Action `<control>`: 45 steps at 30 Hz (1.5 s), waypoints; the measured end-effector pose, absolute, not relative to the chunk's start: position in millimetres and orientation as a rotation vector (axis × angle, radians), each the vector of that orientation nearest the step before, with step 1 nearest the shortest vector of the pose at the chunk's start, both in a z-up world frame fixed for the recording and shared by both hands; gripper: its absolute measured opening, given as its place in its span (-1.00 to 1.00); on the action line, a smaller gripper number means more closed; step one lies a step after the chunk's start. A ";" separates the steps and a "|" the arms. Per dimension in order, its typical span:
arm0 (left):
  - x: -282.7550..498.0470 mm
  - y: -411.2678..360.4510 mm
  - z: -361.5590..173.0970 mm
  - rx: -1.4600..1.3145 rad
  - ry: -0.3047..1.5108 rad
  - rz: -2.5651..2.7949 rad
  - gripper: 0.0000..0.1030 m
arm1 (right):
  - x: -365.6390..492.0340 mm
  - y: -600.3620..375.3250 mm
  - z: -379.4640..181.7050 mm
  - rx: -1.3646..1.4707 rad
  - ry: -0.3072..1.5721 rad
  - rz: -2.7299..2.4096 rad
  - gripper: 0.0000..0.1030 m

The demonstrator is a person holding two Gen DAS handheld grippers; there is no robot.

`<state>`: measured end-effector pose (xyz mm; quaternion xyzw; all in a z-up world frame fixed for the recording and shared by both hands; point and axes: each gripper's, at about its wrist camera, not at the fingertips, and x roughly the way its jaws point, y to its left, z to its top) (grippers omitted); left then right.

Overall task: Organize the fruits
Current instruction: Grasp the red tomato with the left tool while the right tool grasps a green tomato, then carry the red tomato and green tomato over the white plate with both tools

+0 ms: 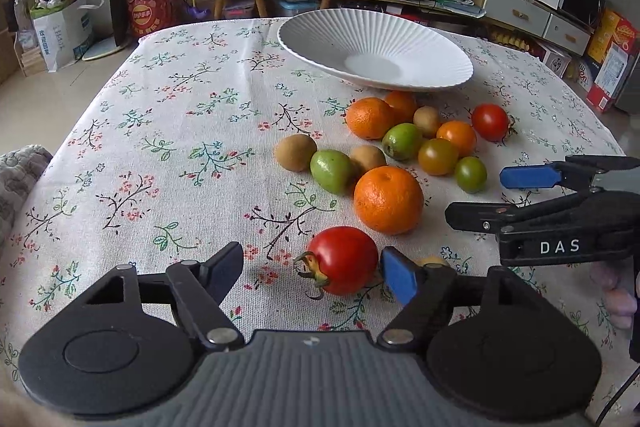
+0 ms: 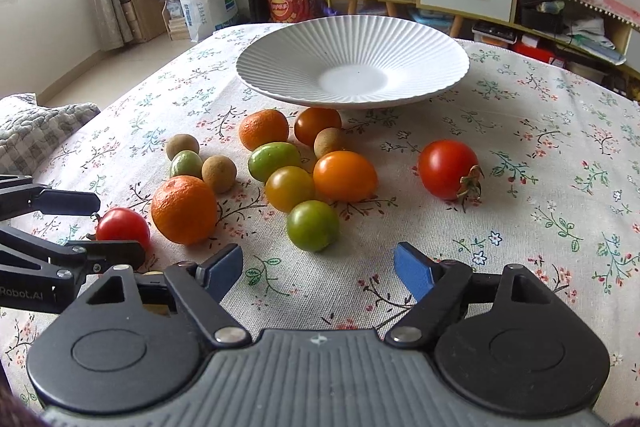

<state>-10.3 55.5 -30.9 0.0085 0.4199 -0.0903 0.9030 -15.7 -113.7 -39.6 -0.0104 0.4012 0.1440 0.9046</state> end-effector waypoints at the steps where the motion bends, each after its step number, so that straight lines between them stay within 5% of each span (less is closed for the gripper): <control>1: -10.3 56.2 -31.3 0.009 0.872 -0.191 0.28 | -16.0 -113.5 -39.5 -0.025 0.825 0.301 0.49; 22: -10.7 55.2 -32.1 0.019 0.868 -0.200 -0.44 | -9.5 -113.0 -39.3 -0.039 0.777 0.300 -0.32; 29: -10.4 55.5 -31.9 0.021 0.868 -0.201 -0.44 | -9.5 -110.6 -38.8 -0.056 0.770 0.305 -0.51; 45: -1.6 56.0 -19.8 0.009 0.839 -0.192 -0.45 | -9.8 -109.7 -31.4 -0.044 0.775 0.305 -0.52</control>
